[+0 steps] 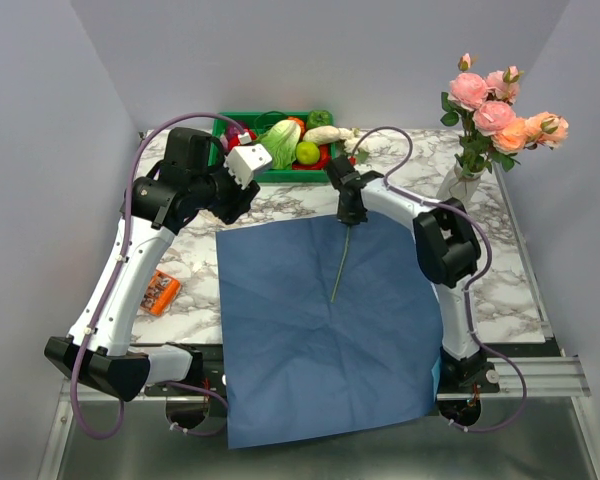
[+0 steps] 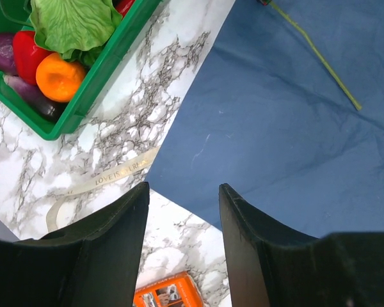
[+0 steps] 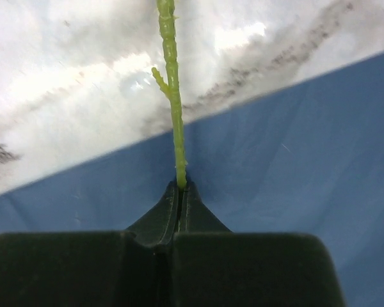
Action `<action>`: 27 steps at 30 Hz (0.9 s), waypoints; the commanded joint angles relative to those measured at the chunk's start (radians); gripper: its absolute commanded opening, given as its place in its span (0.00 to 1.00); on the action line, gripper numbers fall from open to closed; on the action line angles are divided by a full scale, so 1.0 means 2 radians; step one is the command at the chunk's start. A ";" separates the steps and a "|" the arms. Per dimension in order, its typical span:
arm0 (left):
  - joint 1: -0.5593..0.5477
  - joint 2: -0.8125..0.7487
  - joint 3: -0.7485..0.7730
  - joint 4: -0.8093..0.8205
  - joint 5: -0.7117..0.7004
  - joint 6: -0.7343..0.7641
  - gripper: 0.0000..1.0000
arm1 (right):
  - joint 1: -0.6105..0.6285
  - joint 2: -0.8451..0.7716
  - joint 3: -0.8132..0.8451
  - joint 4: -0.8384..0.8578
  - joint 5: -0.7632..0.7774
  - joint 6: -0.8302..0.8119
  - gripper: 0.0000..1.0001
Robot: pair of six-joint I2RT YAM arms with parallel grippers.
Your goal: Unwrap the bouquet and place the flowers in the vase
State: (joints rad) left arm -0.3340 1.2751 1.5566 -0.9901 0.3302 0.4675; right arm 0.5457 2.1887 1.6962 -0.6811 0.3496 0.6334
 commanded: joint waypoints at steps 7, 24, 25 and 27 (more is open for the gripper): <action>0.003 -0.002 0.006 -0.010 0.004 -0.011 0.57 | 0.007 -0.222 -0.074 0.123 0.062 -0.086 0.01; 0.003 0.002 0.007 -0.004 0.007 -0.017 0.57 | 0.007 -0.529 -0.294 0.705 0.064 -0.564 0.01; 0.003 0.003 0.008 -0.003 0.008 -0.017 0.57 | 0.000 -0.527 -0.293 0.706 0.062 -0.583 0.01; 0.003 0.003 0.009 -0.001 0.008 -0.017 0.57 | -0.027 -0.528 -0.294 0.715 0.056 -0.585 0.01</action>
State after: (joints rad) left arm -0.3340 1.2766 1.5570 -0.9955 0.3294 0.4473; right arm 0.5583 1.1110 1.1137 0.5945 0.4419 -0.3481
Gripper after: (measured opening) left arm 0.567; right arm 0.020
